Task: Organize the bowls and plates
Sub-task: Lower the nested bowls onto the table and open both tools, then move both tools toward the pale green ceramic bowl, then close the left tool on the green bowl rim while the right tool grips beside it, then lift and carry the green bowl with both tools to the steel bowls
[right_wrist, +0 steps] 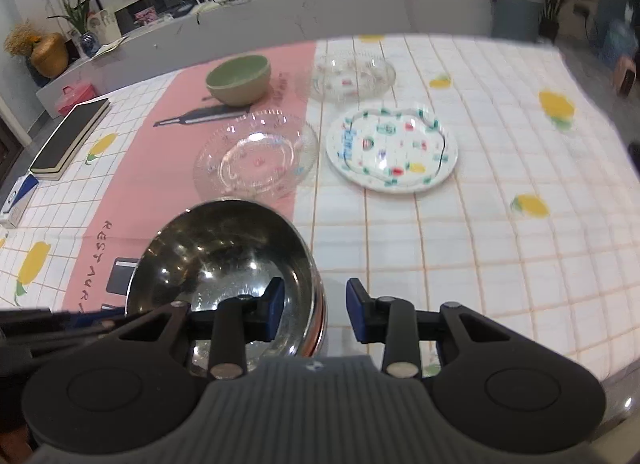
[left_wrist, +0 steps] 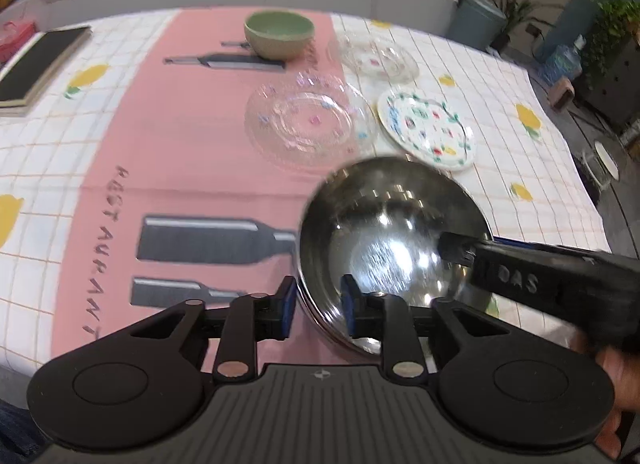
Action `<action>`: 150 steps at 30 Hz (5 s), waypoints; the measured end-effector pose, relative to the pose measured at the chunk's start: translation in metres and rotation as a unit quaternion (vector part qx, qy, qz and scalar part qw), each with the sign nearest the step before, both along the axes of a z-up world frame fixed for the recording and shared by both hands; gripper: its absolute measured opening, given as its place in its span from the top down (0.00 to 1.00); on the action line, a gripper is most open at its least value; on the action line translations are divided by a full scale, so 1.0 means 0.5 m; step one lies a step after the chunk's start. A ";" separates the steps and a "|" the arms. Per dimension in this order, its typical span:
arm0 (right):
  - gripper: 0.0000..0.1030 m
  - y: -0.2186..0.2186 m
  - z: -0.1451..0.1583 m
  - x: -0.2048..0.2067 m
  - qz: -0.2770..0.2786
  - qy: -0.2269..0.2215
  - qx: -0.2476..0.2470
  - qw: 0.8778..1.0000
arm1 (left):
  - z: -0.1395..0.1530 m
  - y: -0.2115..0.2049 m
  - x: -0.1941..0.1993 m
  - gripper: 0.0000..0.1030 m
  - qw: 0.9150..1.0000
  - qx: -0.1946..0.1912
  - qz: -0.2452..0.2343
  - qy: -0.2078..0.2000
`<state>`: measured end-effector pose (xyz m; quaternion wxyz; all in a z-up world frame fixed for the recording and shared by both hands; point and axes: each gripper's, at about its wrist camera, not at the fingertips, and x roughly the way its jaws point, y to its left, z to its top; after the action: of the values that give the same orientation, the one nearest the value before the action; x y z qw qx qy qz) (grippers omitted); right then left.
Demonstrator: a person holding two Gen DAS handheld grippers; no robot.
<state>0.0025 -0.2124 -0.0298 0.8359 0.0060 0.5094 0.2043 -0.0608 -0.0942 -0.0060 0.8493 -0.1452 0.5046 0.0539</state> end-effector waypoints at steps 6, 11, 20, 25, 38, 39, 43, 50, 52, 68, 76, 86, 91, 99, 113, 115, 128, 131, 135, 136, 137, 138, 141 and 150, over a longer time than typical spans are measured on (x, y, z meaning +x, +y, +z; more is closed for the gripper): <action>0.76 0.008 -0.042 0.019 -0.006 0.053 0.012 0.999 | -0.010 -0.002 -0.001 0.57 1.000 -0.015 -0.001 0.004; 0.75 0.000 -0.055 0.032 -0.025 0.081 0.047 0.995 | -0.025 0.015 0.002 0.57 1.000 -0.026 0.010 0.009; 0.59 0.001 -0.014 0.029 -0.017 0.031 0.015 0.999 | -0.001 0.046 0.001 0.57 0.999 -0.032 0.009 -0.011; 0.57 -0.018 0.028 0.052 -0.023 0.006 0.037 0.999 | 0.038 0.074 0.015 0.57 0.999 -0.030 0.003 -0.037; 0.54 0.017 0.071 0.149 -0.001 -0.023 0.023 0.999 | 0.062 0.146 0.104 0.57 0.998 -0.018 -0.010 -0.052; 0.54 0.019 0.072 0.159 -0.001 -0.024 0.021 1.000 | 0.061 0.150 0.114 0.57 0.998 -0.016 -0.011 -0.052; 0.53 0.025 0.071 0.201 -0.006 -0.025 0.014 1.000 | 0.055 0.162 0.148 0.57 0.998 -0.016 -0.018 -0.051; 0.52 0.028 0.050 0.278 -0.026 -0.015 0.002 1.000 | 0.027 0.172 0.221 0.57 0.998 -0.028 -0.036 -0.048; 0.52 0.032 0.044 0.298 -0.027 -0.015 0.008 1.000 | 0.015 0.180 0.241 0.57 0.998 -0.033 -0.037 -0.047; 0.52 0.144 -0.029 0.402 0.000 -0.004 0.011 1.000 | -0.061 0.246 0.363 0.57 0.997 -0.068 -0.028 -0.031; 0.52 0.197 -0.025 0.462 -0.010 -0.003 0.049 0.999 | -0.048 0.330 0.400 0.57 0.992 -0.092 0.046 -0.074; 0.52 0.280 -0.033 0.510 -0.025 0.010 0.078 0.997 | -0.063 0.372 0.465 0.57 0.982 -0.125 0.102 -0.103; 0.52 0.312 -0.043 0.532 -0.033 0.017 0.088 0.995 | -0.087 0.374 0.487 0.57 0.980 -0.135 0.111 -0.097; 0.59 0.344 -0.086 0.557 -0.036 0.039 0.078 0.996 | -0.128 0.386 0.506 0.59 0.980 -0.127 0.131 -0.081; 0.85 0.361 -0.118 0.548 -0.019 0.043 0.092 0.995 | -0.135 0.365 0.490 0.81 0.982 -0.105 0.118 -0.101; 0.87 0.359 -0.118 0.548 -0.022 0.046 0.088 0.995 | -0.132 0.353 0.490 0.83 0.985 -0.087 0.113 -0.100; 0.89 0.334 -0.077 0.531 -0.027 0.047 0.093 0.994 | -0.094 0.334 0.478 0.83 0.989 -0.071 0.092 -0.087; 0.89 0.320 -0.062 0.520 -0.031 0.048 0.102 0.993 | -0.084 0.332 0.465 0.83 0.989 -0.079 0.096 -0.082; 0.91 0.305 -0.037 0.493 -0.033 0.043 0.105 0.993 | -0.075 0.318 0.435 0.83 0.989 -0.086 0.101 -0.071; 0.91 0.300 -0.032 0.486 -0.033 0.043 0.105 0.993 | -0.068 0.313 0.426 0.83 0.988 -0.086 0.102 -0.073; 0.91 0.296 -0.026 0.479 -0.033 0.042 0.105 0.993 | -0.060 0.310 0.420 0.83 0.988 -0.085 0.103 -0.076; 0.92 0.292 -0.020 0.472 -0.033 0.041 0.106 0.993 | -0.051 0.307 0.414 0.83 0.988 -0.082 0.102 -0.081; 0.92 0.279 -0.001 0.452 -0.031 0.034 0.107 0.993 | -0.030 0.297 0.397 0.83 0.989 -0.076 0.095 -0.089; 0.92 0.240 0.047 0.384 -0.028 0.017 0.104 0.994 | 0.011 0.267 0.348 0.83 0.990 -0.066 0.079 -0.100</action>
<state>0.1945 -0.0921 -0.0064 0.8275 0.1108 0.4991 0.2323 0.1134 0.0392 -0.0006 0.8770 -0.2452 0.4067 0.0728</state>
